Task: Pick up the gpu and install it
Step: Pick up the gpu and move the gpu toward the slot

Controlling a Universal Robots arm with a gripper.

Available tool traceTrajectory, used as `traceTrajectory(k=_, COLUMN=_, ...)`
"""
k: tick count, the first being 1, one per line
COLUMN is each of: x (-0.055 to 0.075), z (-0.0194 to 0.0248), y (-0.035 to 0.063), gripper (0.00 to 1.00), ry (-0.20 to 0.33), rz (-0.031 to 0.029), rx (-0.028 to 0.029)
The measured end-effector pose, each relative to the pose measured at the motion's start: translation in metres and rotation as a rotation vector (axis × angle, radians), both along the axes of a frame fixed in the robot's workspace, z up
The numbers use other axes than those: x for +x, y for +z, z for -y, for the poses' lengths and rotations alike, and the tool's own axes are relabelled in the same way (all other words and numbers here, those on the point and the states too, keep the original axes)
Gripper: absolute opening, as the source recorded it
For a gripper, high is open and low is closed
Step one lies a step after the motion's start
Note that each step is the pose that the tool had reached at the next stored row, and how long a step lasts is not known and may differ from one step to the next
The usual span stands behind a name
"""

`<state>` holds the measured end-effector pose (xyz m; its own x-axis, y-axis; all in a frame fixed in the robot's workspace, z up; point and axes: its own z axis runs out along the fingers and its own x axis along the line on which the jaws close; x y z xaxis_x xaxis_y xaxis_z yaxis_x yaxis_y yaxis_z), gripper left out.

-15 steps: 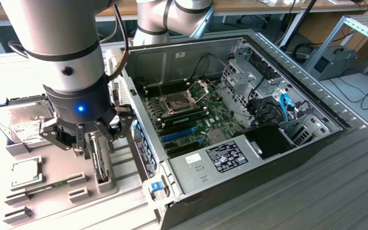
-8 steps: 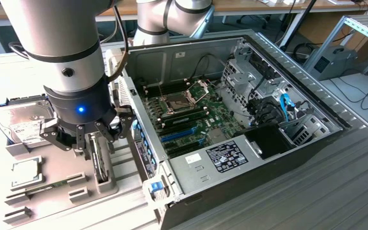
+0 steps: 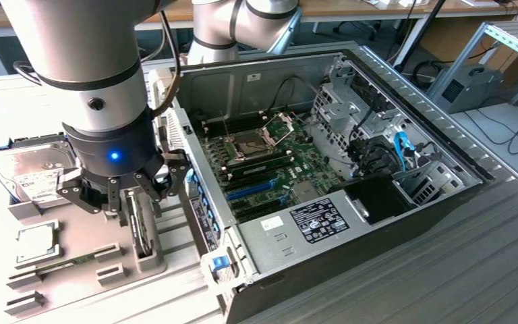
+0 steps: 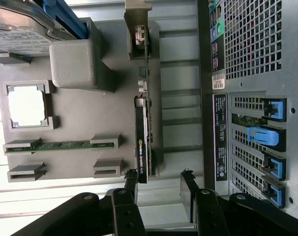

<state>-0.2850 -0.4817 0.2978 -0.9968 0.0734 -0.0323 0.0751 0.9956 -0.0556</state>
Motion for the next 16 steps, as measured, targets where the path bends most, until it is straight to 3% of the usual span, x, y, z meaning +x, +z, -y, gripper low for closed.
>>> traceTrajectory(k=16, x=0.0, z=0.0, y=-0.0055, gripper=0.48, ry=0.0, rz=0.0, rx=-0.003)
